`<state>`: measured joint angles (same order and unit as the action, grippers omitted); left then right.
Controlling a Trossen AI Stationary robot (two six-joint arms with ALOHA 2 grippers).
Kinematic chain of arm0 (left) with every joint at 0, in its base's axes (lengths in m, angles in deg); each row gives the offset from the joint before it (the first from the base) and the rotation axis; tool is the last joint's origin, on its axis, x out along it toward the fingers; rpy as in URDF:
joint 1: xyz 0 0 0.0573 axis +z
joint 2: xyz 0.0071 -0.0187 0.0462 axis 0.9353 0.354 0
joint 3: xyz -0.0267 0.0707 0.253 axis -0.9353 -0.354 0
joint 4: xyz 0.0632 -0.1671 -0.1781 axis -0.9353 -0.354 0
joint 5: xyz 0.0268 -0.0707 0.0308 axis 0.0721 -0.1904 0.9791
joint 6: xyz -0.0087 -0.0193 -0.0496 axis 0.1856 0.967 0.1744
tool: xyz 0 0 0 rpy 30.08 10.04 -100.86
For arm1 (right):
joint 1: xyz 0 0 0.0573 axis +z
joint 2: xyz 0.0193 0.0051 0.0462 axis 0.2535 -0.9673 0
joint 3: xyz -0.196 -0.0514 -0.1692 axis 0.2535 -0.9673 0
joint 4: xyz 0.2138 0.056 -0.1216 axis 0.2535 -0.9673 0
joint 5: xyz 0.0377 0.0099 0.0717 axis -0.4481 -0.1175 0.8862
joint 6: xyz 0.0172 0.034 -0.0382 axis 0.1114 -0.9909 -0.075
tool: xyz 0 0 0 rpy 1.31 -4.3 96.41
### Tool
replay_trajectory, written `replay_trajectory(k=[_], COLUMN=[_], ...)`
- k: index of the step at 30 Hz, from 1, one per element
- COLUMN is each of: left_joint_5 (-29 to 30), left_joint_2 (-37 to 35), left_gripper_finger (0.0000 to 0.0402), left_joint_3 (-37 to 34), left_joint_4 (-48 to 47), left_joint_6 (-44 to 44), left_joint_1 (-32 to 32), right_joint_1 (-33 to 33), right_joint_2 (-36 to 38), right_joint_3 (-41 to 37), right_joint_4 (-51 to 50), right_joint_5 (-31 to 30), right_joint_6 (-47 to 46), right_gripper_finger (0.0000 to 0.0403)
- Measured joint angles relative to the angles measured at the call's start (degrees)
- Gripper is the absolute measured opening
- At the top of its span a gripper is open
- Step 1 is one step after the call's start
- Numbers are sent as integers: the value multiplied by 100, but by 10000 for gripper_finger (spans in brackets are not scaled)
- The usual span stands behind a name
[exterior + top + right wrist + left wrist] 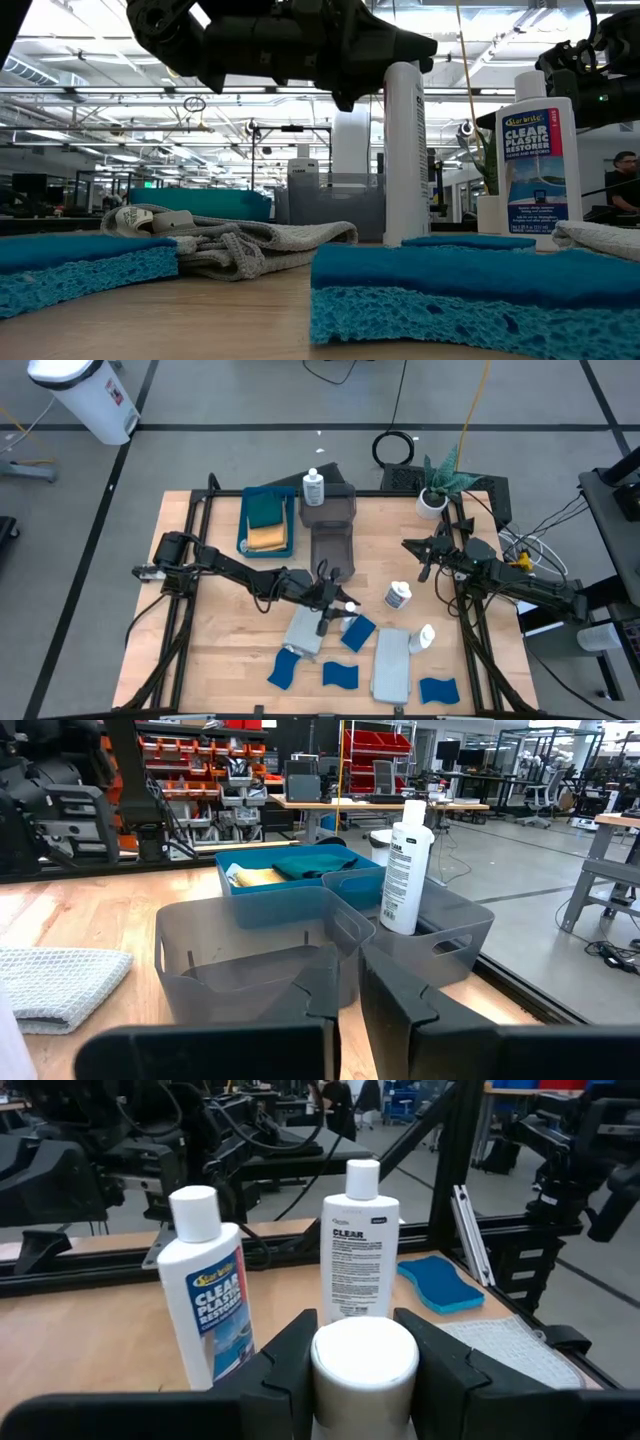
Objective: Pick & Place Kitchen Items
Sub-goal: Put the white plastic restorer bottle into the top black bin
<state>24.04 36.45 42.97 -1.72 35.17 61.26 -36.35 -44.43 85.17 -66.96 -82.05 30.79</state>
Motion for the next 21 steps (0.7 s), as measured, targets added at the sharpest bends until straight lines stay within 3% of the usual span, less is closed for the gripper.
replay_trajectory(k=[21], left_joint_5=[293], left_joint_2=[-429], left_gripper_finger=[117], left_joint_3=[-9], left_joint_4=[-219], left_joint_6=[-78], left_joint_1=[172], right_joint_1=[1], right_joint_2=[-2], right_joint_3=[0], right_joint_4=[-2], right_joint_5=[0], right_joint_6=[0], right_gripper_finger=[20])
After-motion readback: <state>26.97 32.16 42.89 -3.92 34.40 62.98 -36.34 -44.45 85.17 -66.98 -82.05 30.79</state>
